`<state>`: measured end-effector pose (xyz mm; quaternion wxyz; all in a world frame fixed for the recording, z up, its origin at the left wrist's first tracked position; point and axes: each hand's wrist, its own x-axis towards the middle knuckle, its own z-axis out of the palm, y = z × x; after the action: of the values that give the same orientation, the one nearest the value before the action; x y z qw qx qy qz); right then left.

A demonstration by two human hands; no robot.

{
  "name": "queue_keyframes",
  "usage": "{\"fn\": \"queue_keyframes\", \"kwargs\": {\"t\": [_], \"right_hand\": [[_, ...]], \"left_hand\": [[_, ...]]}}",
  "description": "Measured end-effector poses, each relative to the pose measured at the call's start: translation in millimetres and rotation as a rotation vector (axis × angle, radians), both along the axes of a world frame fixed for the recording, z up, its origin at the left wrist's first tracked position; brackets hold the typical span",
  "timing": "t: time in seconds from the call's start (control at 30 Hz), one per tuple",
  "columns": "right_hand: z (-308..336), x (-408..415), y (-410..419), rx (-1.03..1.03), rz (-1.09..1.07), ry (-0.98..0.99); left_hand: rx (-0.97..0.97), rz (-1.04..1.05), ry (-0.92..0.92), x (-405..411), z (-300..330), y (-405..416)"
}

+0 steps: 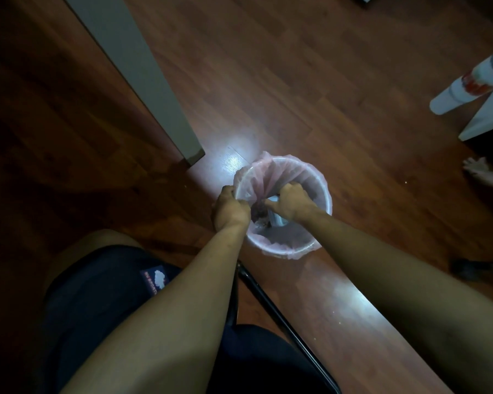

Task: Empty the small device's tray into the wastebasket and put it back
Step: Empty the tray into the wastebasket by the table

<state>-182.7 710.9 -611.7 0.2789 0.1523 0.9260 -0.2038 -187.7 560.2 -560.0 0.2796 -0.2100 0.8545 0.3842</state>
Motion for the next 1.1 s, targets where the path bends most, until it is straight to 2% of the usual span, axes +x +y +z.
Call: {"fn": "queue_keyframes", "kwargs": {"t": [0.27, 0.57, 0.87, 1.1], "right_hand": [[37.5, -4.9, 3.0, 0.015, -0.031, -0.057], [133.1, -16.2, -1.9, 0.02, 0.002, -0.006], [299.7, -26.9, -41.7, -0.031, -0.029, 0.256], [444.2, -22.8, -100.6, -0.09, 0.0, 0.529]], "left_hand": [[-0.031, -0.001, -0.122, 4.8, 20.7, -2.2], [-0.054, -0.123, 0.015, -2.8, 88.0, -8.6], [-0.048, -0.172, 0.292, -25.6, 236.5, -37.1], [-0.111, -0.176, 0.553, -21.2, 387.2, -93.2]]}}
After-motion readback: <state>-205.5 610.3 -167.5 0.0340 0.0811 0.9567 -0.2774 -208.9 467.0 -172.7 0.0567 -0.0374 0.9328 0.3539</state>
